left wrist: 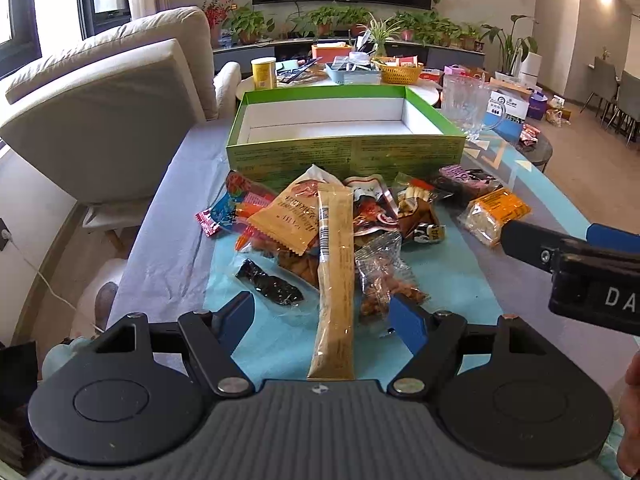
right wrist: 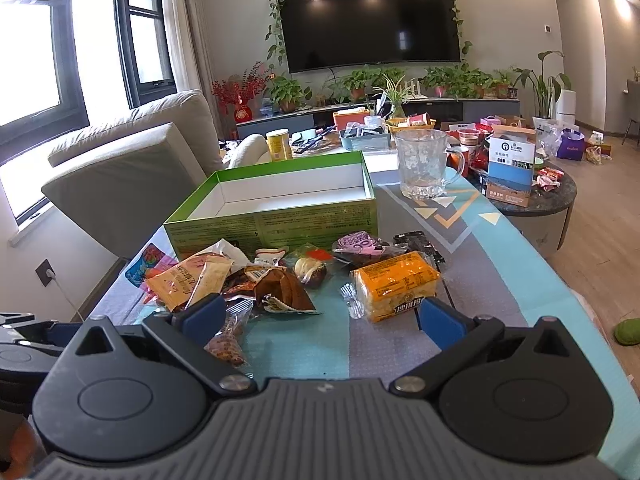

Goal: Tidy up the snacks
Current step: 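Move both grippers toward the snack pile in front of the box, then grasp the long tan stick snack with left gripper while right grasps clear nut bag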

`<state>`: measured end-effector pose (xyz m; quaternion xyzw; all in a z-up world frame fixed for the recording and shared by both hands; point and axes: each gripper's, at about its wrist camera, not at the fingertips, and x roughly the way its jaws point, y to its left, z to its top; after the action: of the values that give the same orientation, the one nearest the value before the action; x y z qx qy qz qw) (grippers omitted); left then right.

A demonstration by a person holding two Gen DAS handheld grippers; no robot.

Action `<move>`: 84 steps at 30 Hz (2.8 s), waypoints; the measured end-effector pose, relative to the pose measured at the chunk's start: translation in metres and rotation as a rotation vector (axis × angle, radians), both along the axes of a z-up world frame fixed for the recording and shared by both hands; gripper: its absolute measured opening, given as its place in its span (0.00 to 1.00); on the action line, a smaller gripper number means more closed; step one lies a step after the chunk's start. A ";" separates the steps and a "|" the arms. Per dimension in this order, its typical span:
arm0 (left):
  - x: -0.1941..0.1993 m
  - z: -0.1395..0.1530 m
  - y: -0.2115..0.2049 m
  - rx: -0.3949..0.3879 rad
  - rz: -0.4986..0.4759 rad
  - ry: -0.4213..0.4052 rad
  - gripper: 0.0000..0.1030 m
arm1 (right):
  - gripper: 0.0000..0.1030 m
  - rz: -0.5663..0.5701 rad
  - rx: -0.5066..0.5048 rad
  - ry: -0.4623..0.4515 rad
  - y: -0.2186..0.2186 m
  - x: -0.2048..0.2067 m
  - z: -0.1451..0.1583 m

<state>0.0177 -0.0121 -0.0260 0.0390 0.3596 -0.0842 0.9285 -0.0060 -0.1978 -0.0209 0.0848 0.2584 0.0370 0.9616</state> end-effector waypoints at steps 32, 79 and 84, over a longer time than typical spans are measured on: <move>0.002 -0.011 0.007 0.009 0.049 0.033 0.65 | 0.52 -0.002 0.027 0.024 -0.001 0.001 -0.004; 0.050 -0.044 0.001 -0.085 -0.044 0.157 0.22 | 0.52 0.058 0.003 0.095 0.001 0.016 -0.024; 0.036 -0.031 0.015 -0.127 -0.023 0.097 0.17 | 0.52 0.081 0.001 0.096 0.005 0.018 -0.024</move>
<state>0.0542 0.0029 -0.0572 -0.0200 0.3974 -0.1191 0.9096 0.0124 -0.1924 -0.0451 0.0763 0.3074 0.0719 0.9458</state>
